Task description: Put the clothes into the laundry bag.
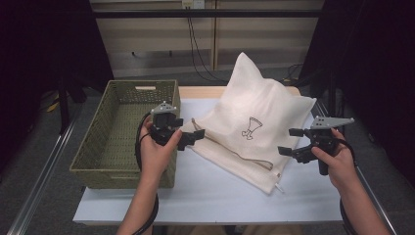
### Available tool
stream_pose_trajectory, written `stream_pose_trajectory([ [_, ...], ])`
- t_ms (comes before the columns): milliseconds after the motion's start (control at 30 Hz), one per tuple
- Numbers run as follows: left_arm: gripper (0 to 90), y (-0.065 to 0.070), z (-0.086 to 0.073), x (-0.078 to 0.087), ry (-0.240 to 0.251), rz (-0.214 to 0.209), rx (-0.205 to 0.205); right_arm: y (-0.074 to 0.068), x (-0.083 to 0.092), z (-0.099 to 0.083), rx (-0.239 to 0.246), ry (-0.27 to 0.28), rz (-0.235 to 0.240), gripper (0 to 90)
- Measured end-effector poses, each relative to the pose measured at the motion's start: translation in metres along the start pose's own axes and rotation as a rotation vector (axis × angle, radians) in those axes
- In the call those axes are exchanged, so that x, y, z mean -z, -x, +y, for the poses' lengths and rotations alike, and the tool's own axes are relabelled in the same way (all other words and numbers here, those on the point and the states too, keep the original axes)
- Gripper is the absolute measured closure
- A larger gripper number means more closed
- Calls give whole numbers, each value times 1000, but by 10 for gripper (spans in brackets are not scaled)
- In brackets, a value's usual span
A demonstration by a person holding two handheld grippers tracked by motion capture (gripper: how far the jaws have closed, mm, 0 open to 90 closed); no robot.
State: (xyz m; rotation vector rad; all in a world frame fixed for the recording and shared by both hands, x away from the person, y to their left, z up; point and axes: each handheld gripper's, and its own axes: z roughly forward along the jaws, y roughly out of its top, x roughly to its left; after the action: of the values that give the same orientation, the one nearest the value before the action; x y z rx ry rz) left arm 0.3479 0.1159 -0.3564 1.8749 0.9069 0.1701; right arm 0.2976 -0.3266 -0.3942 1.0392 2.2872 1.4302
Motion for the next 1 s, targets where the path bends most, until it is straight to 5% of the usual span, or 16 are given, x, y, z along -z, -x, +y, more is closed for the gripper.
stream_pose_trajectory([
  [1000, 43, -22, -21, 47, 15, 84, 31, 6, 7, -3, -15, 19, -23, 76],
])
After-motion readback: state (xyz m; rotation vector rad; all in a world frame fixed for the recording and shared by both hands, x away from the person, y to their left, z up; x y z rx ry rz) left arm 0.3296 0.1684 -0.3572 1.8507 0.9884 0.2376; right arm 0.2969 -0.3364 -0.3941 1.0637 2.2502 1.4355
